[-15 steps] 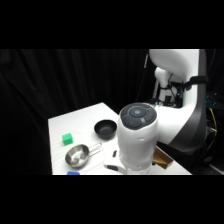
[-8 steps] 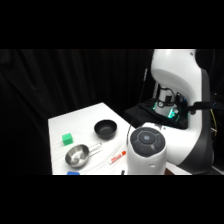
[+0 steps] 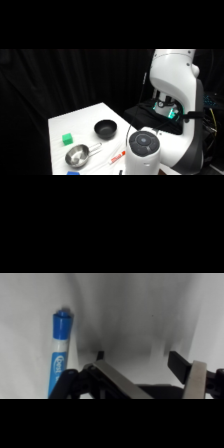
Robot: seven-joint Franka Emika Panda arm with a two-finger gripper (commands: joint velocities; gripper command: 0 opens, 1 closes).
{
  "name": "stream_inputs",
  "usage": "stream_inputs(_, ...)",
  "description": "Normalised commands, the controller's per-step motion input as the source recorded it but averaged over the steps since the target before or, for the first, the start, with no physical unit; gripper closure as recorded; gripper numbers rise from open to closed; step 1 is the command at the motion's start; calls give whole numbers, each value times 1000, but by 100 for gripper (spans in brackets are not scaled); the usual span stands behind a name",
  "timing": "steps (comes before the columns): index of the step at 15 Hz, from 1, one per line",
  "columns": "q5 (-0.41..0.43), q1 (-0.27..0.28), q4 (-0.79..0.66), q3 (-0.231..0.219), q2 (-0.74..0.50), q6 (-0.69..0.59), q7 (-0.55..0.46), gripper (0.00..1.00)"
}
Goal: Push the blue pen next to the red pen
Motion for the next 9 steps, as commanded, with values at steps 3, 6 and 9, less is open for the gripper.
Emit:
stream_inputs(3,187,-157,-300,-10,-128,311,-190,0)
stream_inputs(6,184,-175,-382,2,-197,288,-237,0)
stream_inputs(9,167,-187,-456,-5,-287,235,-268,0)
